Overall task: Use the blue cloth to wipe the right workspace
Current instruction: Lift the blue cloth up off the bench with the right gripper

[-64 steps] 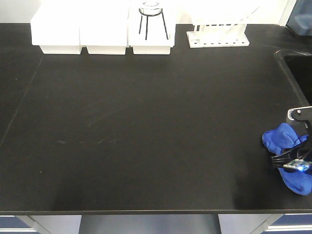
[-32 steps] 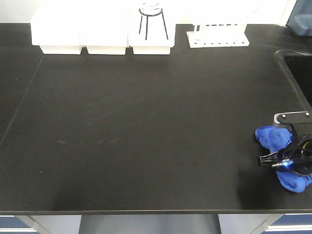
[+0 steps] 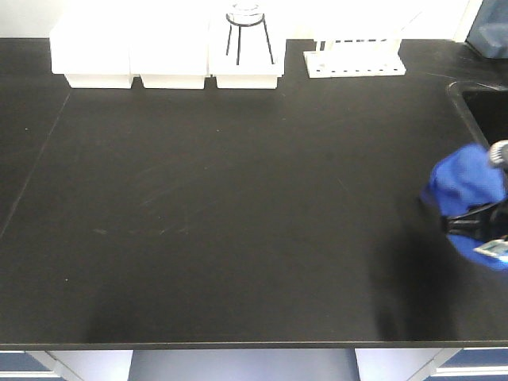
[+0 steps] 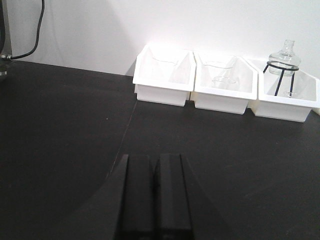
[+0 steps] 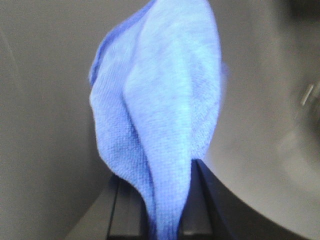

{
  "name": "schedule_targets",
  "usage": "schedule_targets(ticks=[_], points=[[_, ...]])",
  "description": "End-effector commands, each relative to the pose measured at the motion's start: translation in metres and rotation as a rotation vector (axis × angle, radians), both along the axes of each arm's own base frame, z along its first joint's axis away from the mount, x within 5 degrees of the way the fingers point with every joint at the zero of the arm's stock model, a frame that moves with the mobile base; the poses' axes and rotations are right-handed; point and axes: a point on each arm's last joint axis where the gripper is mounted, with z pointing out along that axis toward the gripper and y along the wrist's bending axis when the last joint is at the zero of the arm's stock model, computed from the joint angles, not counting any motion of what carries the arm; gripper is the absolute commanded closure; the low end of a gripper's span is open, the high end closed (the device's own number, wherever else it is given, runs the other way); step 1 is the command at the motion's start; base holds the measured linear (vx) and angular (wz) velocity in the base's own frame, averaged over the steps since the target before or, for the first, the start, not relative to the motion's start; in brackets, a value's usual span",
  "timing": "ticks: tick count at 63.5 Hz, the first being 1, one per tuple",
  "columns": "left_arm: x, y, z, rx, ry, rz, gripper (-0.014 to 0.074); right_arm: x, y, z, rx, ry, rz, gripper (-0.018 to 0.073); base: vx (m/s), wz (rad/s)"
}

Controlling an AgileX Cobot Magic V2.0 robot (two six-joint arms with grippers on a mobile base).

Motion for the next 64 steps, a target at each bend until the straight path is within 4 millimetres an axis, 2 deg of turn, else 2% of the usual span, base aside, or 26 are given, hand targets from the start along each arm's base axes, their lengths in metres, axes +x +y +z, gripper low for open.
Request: schedule_targets(ticks=[1,11,25,64], points=[[0.000,0.000,-0.002,-0.009,-0.070,-0.005,0.0602,-0.009,0.000,0.034,0.001,-0.191,0.012,0.0567,0.00,0.00],[0.000,0.000,-0.002,-0.009,-0.070,-0.005,0.0602,-0.030,-0.001,0.056,-0.002,-0.306,0.003,0.0567,0.00,0.00],[0.000,0.000,-0.002,-0.009,-0.070,-0.005,0.0602,-0.048,-0.003,0.065,-0.014,-0.326,-0.021,0.0567,0.00,0.00],[0.000,0.000,-0.002,-0.009,-0.070,-0.005,0.0602,-0.051,-0.004,0.066,-0.021,-0.324,-0.023,0.0567,0.00,0.00]])
